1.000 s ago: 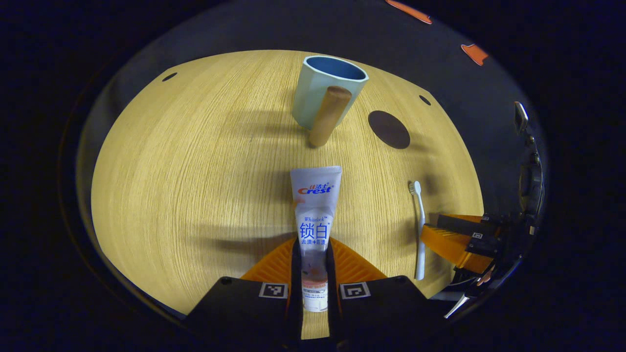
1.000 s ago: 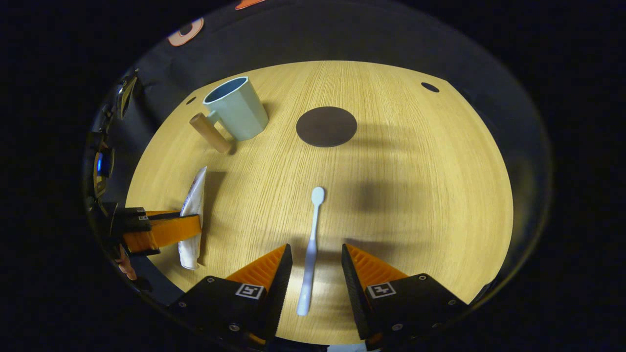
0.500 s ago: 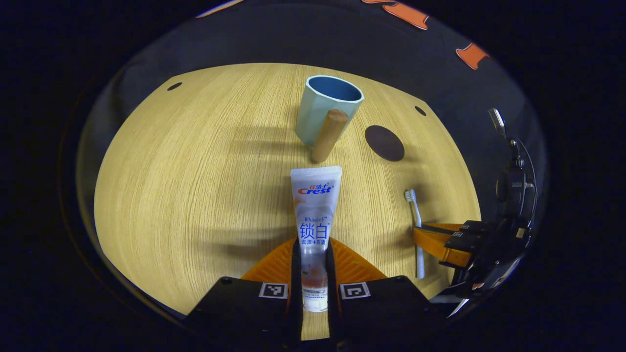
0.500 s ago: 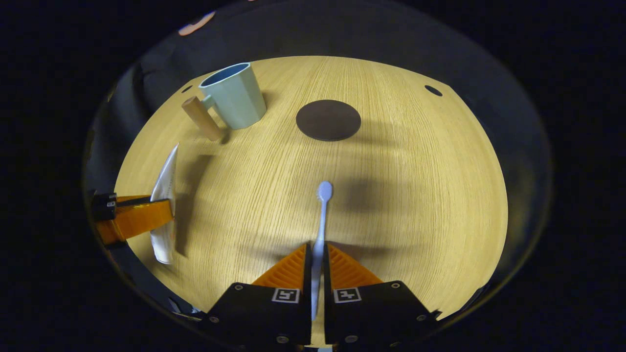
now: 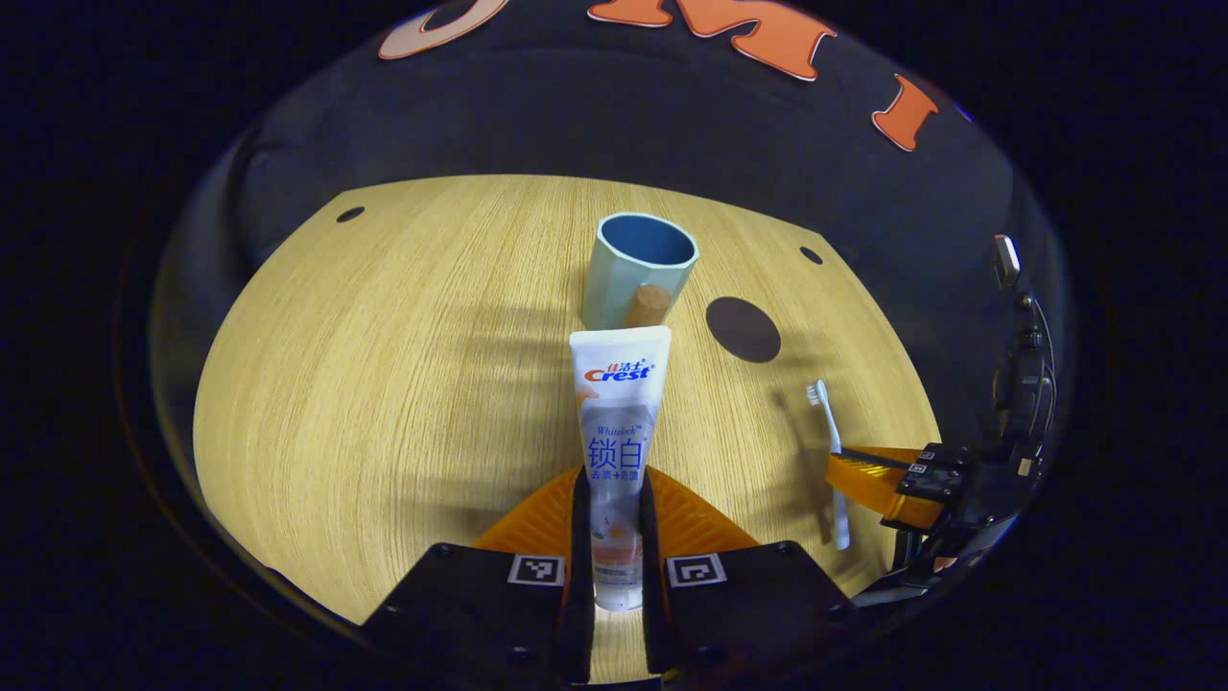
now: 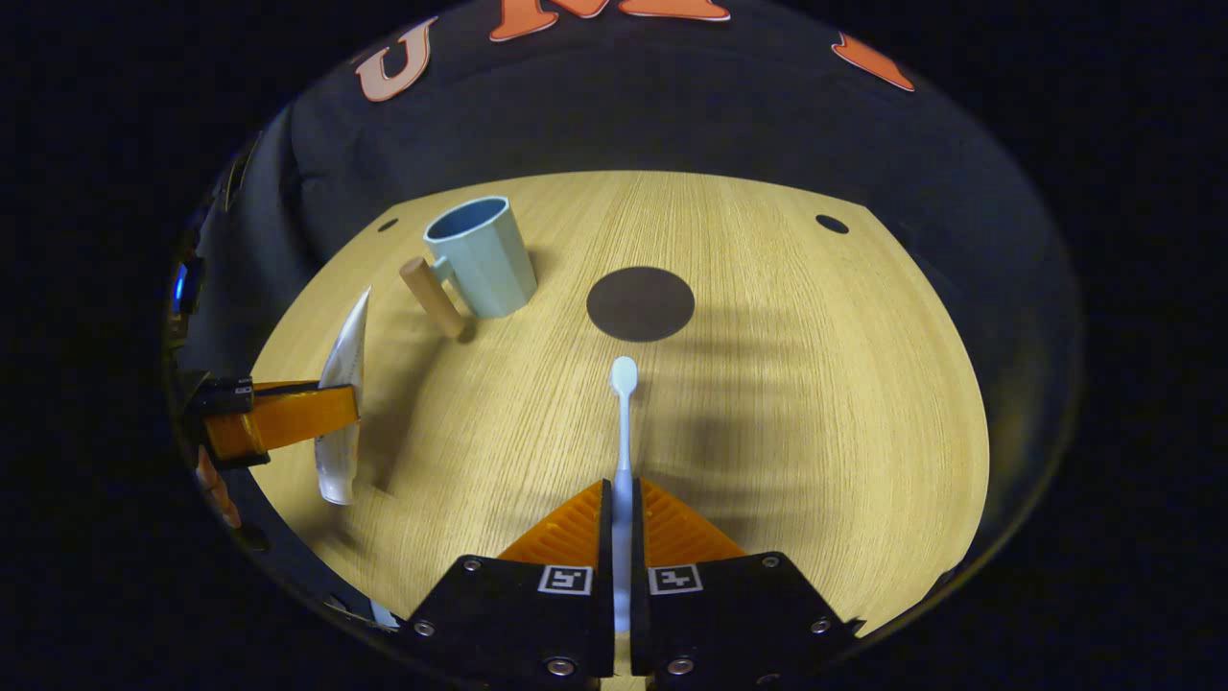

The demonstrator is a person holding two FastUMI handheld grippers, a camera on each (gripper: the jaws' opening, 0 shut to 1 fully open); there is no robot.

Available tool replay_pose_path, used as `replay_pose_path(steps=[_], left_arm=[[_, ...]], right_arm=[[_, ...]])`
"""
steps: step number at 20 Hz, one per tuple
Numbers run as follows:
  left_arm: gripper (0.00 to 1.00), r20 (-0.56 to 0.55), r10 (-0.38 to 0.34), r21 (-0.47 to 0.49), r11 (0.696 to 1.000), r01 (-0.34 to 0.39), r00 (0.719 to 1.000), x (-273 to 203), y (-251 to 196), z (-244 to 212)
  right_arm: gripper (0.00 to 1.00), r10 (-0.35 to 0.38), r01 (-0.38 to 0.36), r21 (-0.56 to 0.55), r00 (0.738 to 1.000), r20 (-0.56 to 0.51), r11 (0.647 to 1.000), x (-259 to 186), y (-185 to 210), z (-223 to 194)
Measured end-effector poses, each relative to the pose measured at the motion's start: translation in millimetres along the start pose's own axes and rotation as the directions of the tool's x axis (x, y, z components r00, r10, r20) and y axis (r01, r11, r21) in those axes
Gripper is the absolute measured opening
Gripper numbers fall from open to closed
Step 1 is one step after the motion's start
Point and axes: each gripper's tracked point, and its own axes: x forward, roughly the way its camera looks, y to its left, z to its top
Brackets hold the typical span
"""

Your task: Put the toothbrush and toothpaste on the desktop into the cup, then pick up the cup and place it on the coaster on the desktop.

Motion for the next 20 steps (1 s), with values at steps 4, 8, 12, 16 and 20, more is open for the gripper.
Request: replay_pose_path(steps=[4,8,12,16,20], left_arm=[[0.25,0.103,-0.031,0.004,1.0,0.03,0.994,-15,-5,21],[0.25,0.226,-0.047,0.016,0.999,0.045,0.973,-29,-13,50],[0.25,0.388,-0.044,0.061,0.998,0.022,0.921,-56,-15,84],[0.25,0.529,-0.053,0.096,0.995,0.002,0.847,-95,-17,121],[0.25,0.638,-0.079,0.13,0.992,-0.006,0.766,-115,-26,154]], right_arm=[[0.07,0.02,-0.024,0.025,0.992,0.127,0.999,-22,-6,22],[0.07,0.021,-0.029,0.026,0.97,0.242,0.999,-28,-8,43],[0.07,0.018,-0.027,0.021,0.942,0.335,0.999,-42,-14,57],[0.07,0.029,-0.033,0.003,0.901,0.434,0.999,-48,-6,74],[0.07,0.04,-0.036,-0.018,0.855,0.518,0.999,-57,-4,90]])
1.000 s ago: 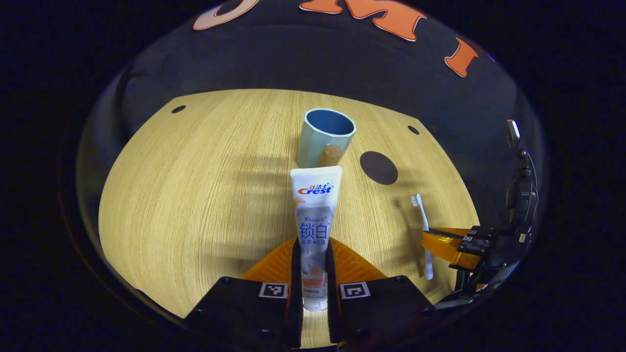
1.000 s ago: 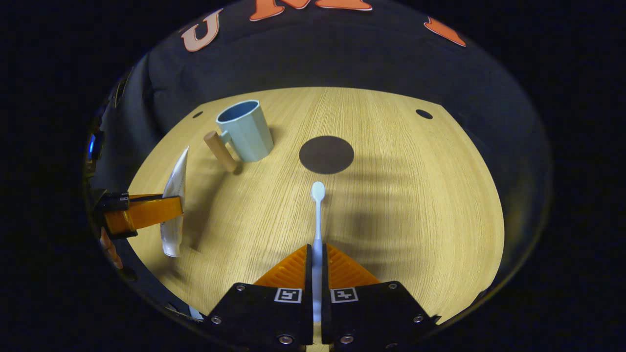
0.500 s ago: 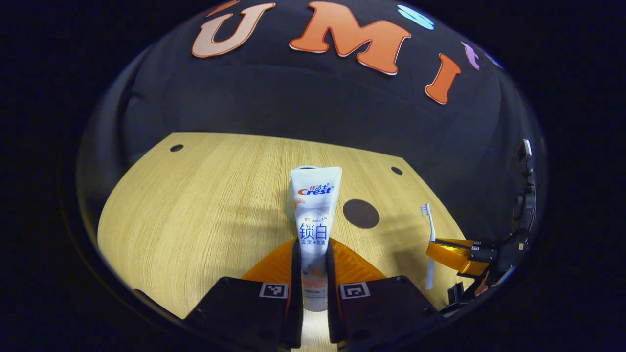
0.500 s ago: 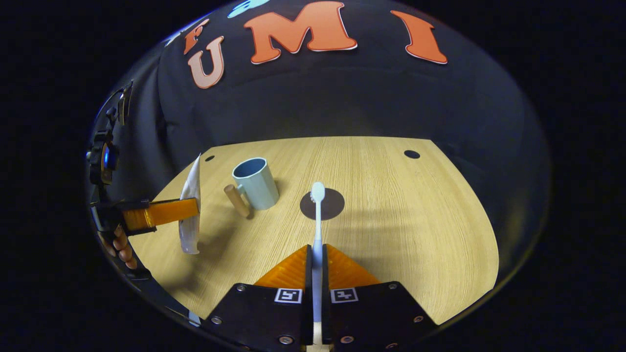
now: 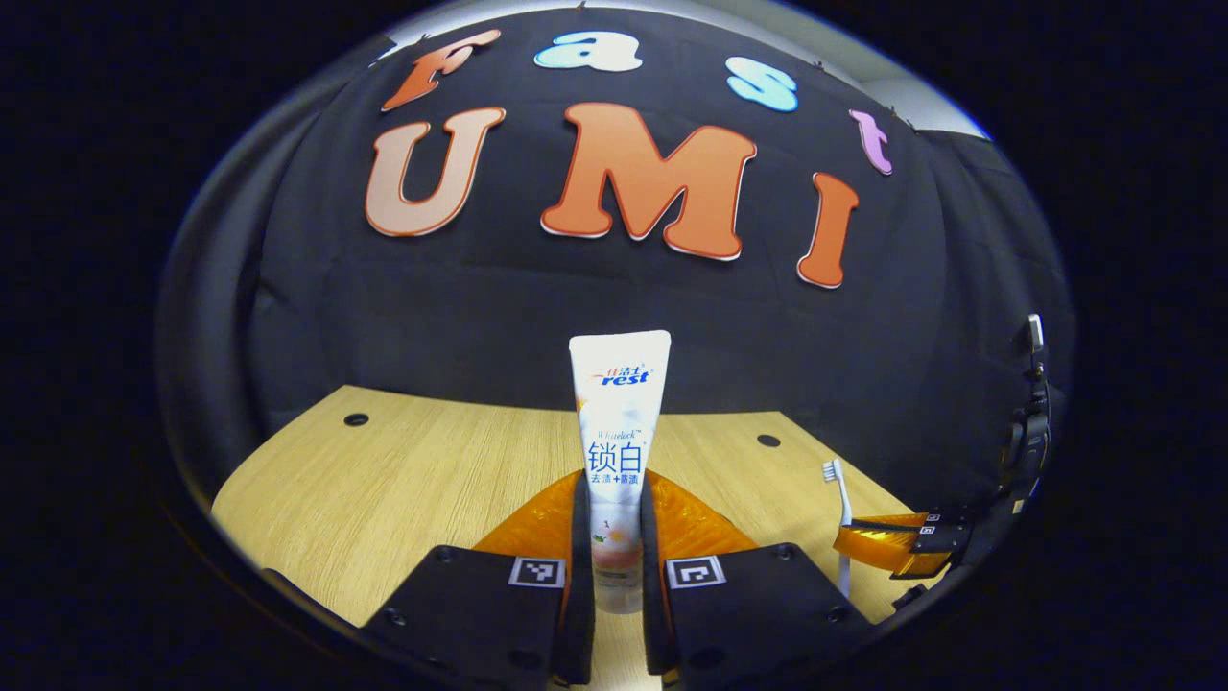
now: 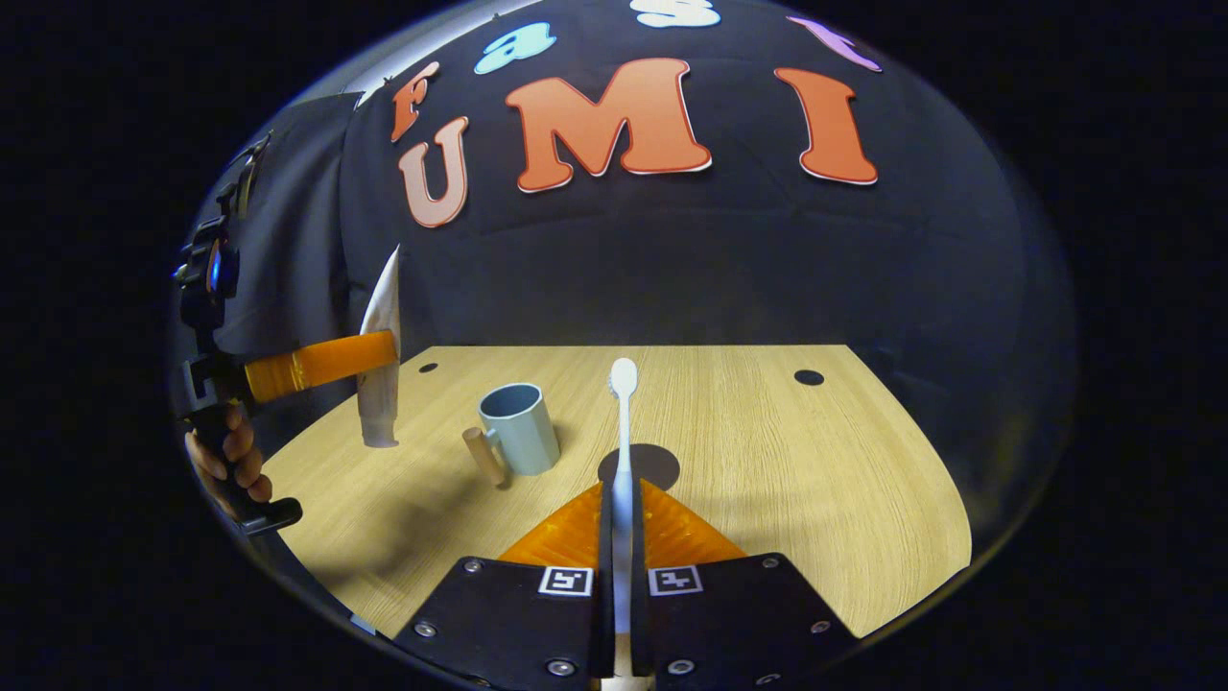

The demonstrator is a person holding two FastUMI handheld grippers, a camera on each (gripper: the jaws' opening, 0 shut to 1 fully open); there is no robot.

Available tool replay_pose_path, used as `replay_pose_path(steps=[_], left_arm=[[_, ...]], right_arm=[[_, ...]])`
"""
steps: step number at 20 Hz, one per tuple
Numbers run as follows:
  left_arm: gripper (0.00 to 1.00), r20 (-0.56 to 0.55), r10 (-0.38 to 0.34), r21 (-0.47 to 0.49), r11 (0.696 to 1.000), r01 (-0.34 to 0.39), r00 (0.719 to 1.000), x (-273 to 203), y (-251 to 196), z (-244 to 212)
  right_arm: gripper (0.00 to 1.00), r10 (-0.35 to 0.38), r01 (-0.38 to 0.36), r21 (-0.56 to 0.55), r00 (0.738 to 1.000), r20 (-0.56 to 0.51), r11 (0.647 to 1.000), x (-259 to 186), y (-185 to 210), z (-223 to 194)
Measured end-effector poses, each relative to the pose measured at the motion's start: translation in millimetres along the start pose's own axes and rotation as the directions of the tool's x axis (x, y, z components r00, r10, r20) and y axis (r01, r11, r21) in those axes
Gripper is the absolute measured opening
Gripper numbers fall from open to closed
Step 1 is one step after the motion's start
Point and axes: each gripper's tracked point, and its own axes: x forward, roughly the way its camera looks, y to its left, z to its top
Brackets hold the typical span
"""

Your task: Put the toothbrush and toothpaste on the desktop into the cup, then pick up the cup and place it on the coaster on the desktop.

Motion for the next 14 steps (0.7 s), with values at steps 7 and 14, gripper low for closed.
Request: replay_pose_path(steps=[7,14], left_arm=[[0.24,0.248,-0.045,0.015,0.999,0.043,0.968,30,-9,50],[0.24,0.303,-0.064,0.003,0.998,0.066,0.951,77,3,45]], right_arm=[[0.07,0.006,0.001,-0.044,0.988,0.152,0.999,11,-4,23],[0.07,0.02,-0.006,-0.057,0.966,0.258,0.998,21,-11,38]])
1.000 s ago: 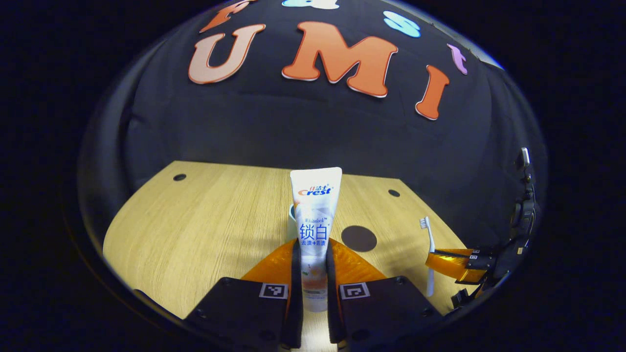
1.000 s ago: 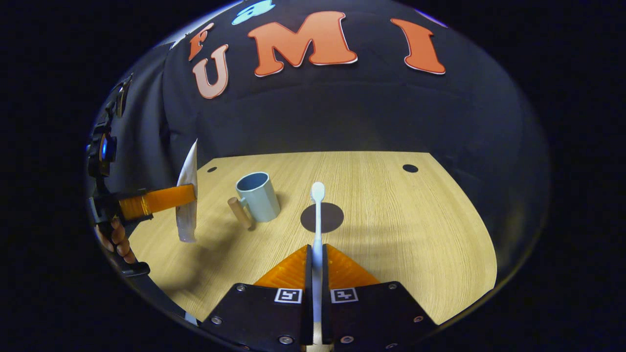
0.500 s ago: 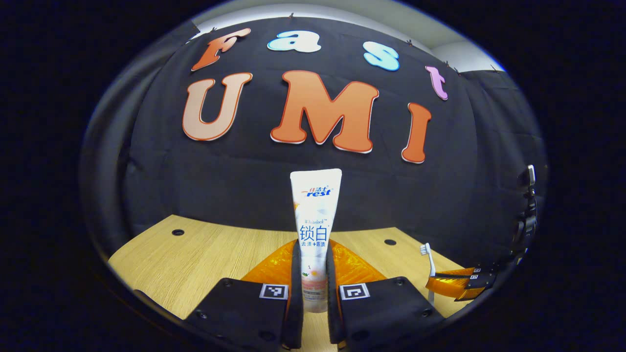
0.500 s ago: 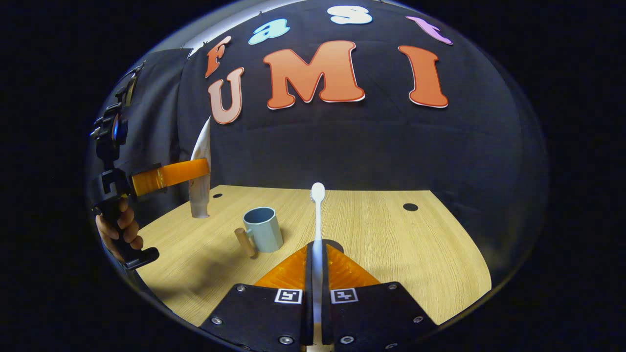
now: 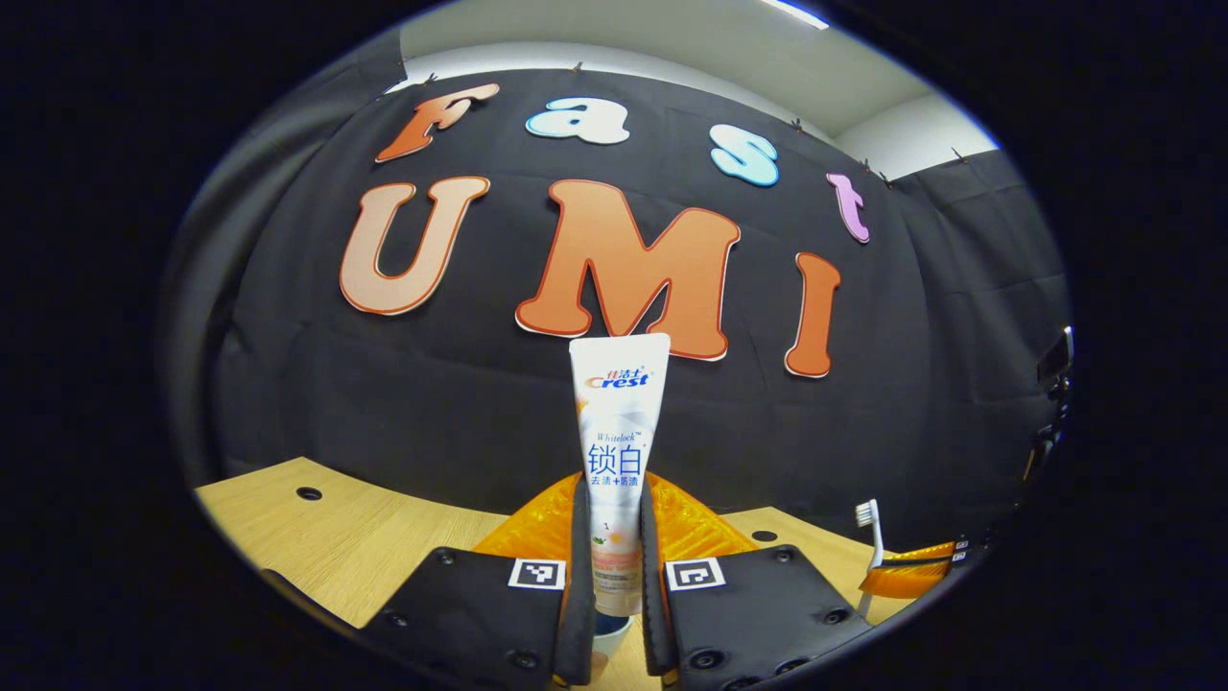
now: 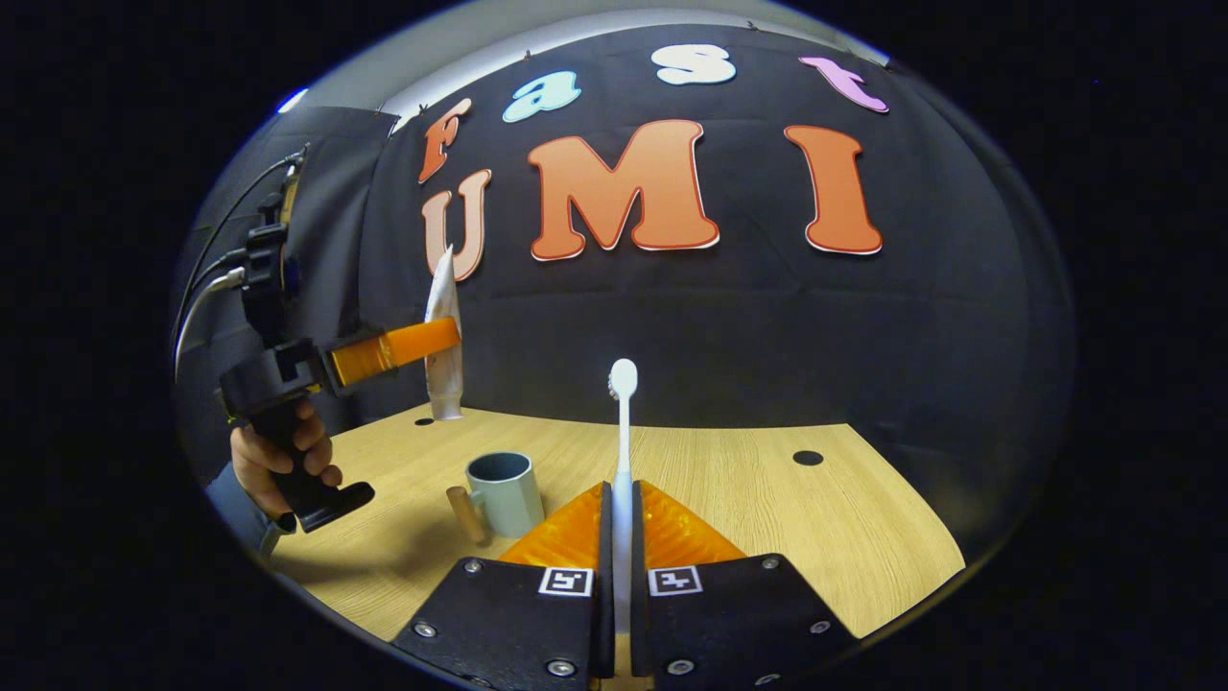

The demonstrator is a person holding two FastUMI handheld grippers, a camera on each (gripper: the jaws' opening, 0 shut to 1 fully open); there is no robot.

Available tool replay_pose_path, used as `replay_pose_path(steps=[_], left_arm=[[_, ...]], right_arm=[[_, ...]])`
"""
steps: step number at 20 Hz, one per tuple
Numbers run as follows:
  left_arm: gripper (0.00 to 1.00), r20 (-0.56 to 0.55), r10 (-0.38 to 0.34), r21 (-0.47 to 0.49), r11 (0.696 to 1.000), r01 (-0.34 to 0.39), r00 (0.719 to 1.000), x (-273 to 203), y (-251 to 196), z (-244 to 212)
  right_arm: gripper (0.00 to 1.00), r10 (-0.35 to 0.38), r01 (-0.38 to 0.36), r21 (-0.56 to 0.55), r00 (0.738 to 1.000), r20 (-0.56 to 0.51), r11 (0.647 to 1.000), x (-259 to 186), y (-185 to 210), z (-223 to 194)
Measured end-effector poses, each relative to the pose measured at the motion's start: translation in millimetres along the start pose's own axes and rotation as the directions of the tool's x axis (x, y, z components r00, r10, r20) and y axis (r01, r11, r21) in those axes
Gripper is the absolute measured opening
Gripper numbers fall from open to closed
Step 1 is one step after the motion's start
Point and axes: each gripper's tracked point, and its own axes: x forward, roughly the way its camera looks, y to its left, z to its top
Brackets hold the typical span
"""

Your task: Put the toothbrush and toothpaste on the desktop into the cup, then pick up the cup and place it on the coaster on the desktop.

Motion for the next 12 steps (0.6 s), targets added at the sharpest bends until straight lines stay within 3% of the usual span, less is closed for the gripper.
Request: replay_pose_path(steps=[12], left_arm=[[0.25,-0.123,-0.062,-0.008,0.998,0.061,0.991,40,27,-82]], right_arm=[[0.07,0.039,-0.039,-0.008,0.995,0.091,0.999,17,11,16]])
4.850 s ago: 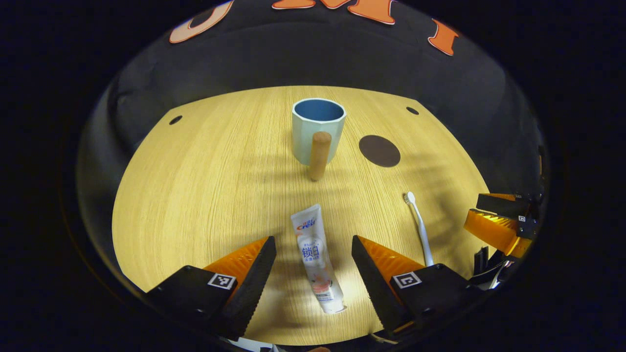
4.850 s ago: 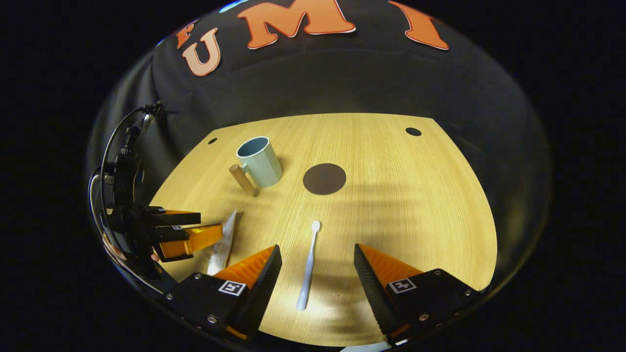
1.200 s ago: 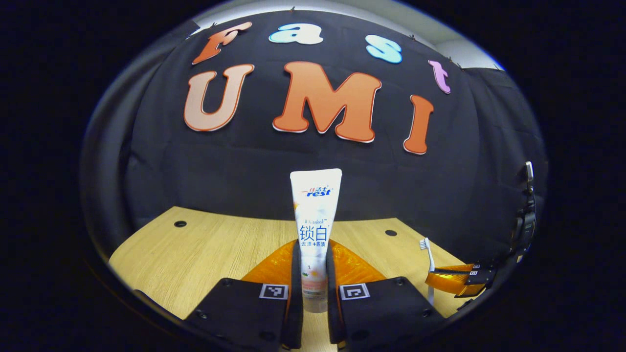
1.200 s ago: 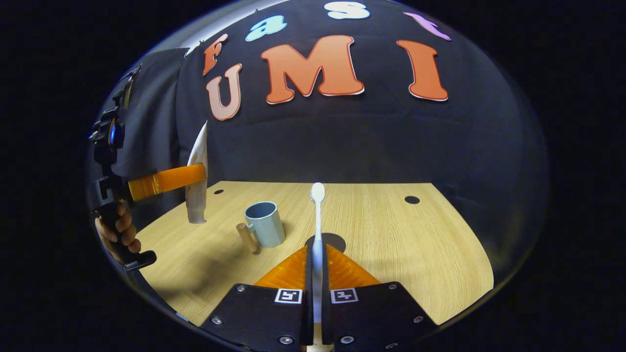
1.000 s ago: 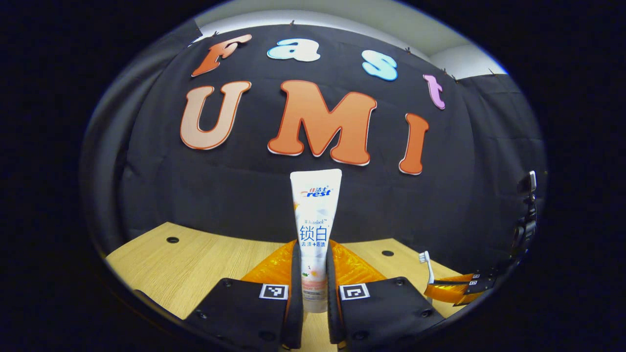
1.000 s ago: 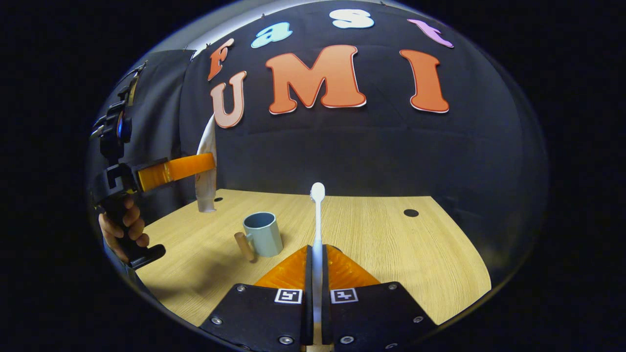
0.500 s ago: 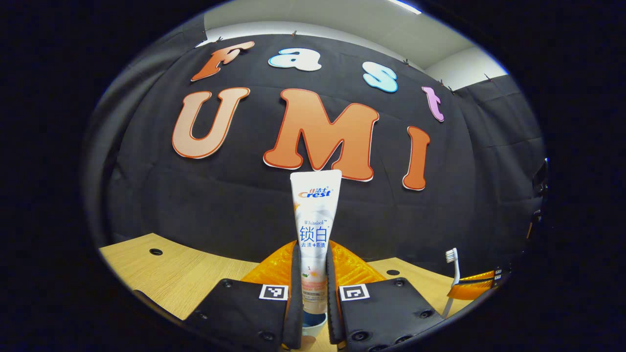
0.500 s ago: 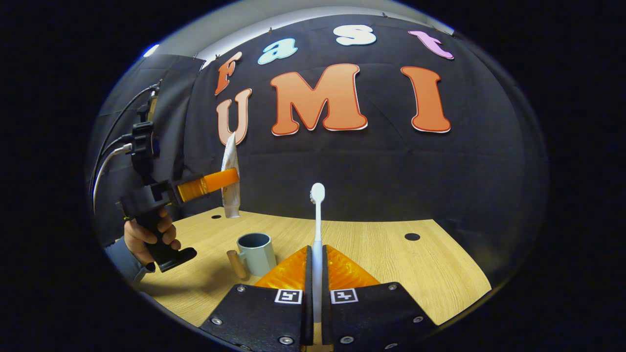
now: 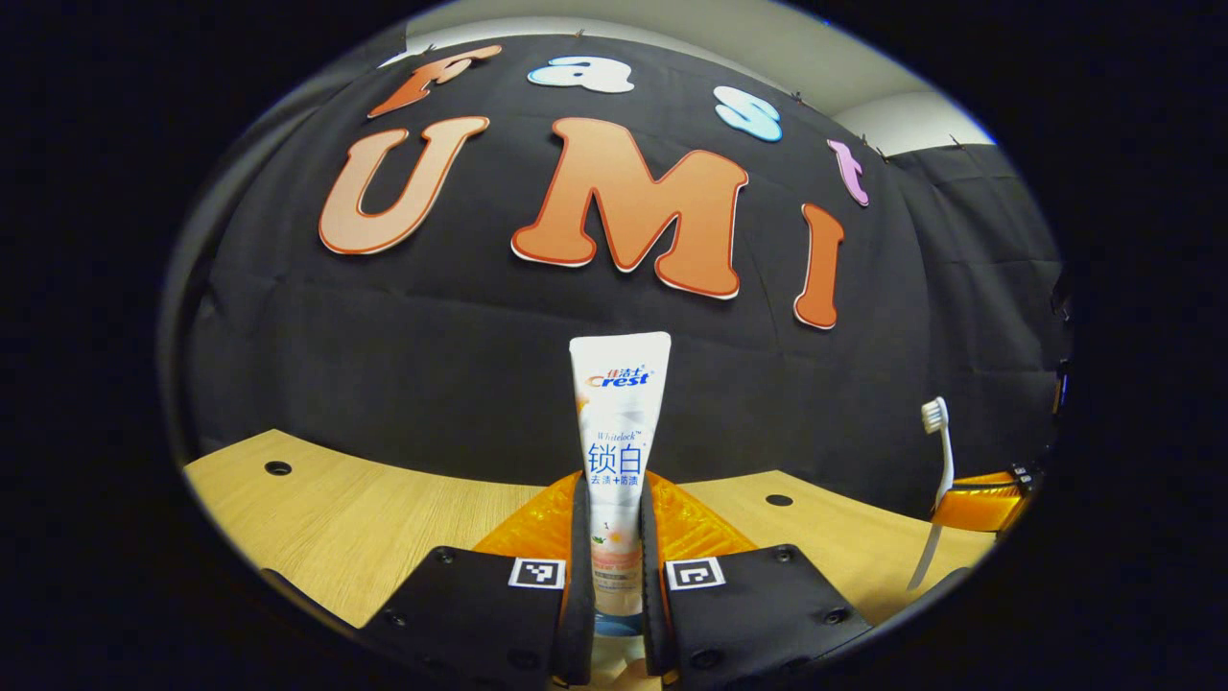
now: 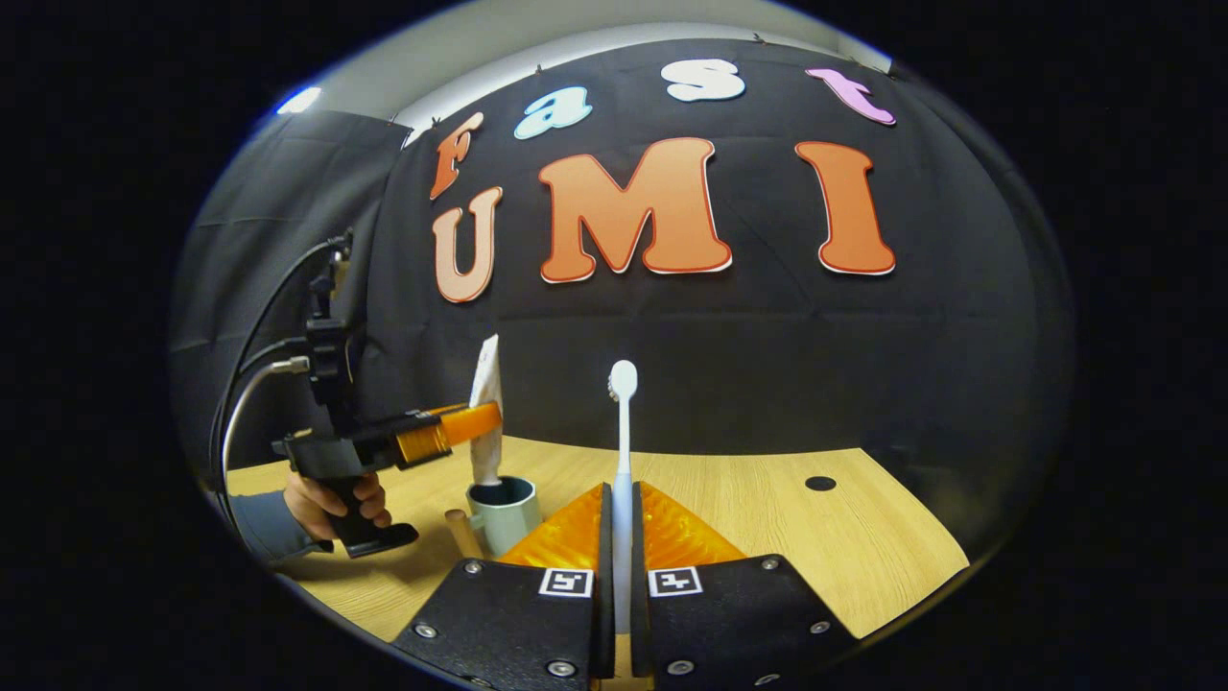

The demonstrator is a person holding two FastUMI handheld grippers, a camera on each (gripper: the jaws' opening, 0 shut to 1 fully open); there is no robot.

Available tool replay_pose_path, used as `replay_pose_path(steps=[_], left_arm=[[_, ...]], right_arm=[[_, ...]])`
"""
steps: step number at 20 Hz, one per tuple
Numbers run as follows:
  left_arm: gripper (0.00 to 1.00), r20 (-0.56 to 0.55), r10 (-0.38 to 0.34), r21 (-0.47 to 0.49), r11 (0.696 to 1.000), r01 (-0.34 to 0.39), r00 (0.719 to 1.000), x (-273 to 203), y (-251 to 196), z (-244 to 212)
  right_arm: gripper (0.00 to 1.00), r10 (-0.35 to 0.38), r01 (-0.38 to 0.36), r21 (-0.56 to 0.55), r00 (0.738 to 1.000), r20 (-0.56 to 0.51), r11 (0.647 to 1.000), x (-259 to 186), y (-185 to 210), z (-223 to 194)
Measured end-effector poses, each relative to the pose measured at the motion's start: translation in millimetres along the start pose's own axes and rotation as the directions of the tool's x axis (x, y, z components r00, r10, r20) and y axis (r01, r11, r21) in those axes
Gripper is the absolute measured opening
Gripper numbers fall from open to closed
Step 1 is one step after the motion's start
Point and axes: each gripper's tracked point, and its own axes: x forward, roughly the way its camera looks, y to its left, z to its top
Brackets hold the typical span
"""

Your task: Put the toothbrush and toothpaste on the desktop into the cup, then pick up the cup and place it on the coaster on the desktop.

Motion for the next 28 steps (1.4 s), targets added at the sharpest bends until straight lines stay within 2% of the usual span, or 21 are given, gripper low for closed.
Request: replay_pose_path(steps=[9,15,20,23,25,26,27,28], left_arm=[[0.3,-0.063,-0.035,0.006,0.999,0.035,0.997,-5,-5,-34],[0.31,-0.087,-0.038,0.006,0.999,0.038,0.996,-16,0,-40],[0.39,-0.12,-0.042,0.024,0.999,0.045,0.992,-29,0,-50],[0.5,-0.152,-0.041,0.02,0.999,0.045,0.988,-36,-1,-64],[0.48,-0.173,-0.044,0.007,0.999,0.046,0.984,-43,1,-73],[0.48,-0.15,-0.051,0.009,0.999,0.053,0.987,-45,0,-68],[0.53,-0.14,-0.052,0.013,0.998,0.054,0.989,-49,0,-64],[0.54,-0.13,-0.051,0.016,0.998,0.054,0.99,-51,0,-60]], right_arm=[[0.07,0.039,-0.045,0.08,0.996,0.076,0.996,25,19,18],[0.07,0.095,-0.119,0.174,0.986,0.138,0.977,51,49,28],[0.07,0.116,-0.149,0.18,0.977,0.179,0.972,68,65,34],[0.07,0.119,-0.159,0.202,0.973,0.197,0.967,80,70,35],[0.07,0.121,-0.165,0.231,0.973,0.195,0.959,87,72,32],[0.07,0.124,-0.172,0.249,0.973,0.196,0.953,90,73,31],[0.07,0.126,-0.177,0.264,0.972,0.2,0.948,94,74,32],[0.07,0.125,-0.178,0.271,0.971,0.203,0.946,97,74,31]])
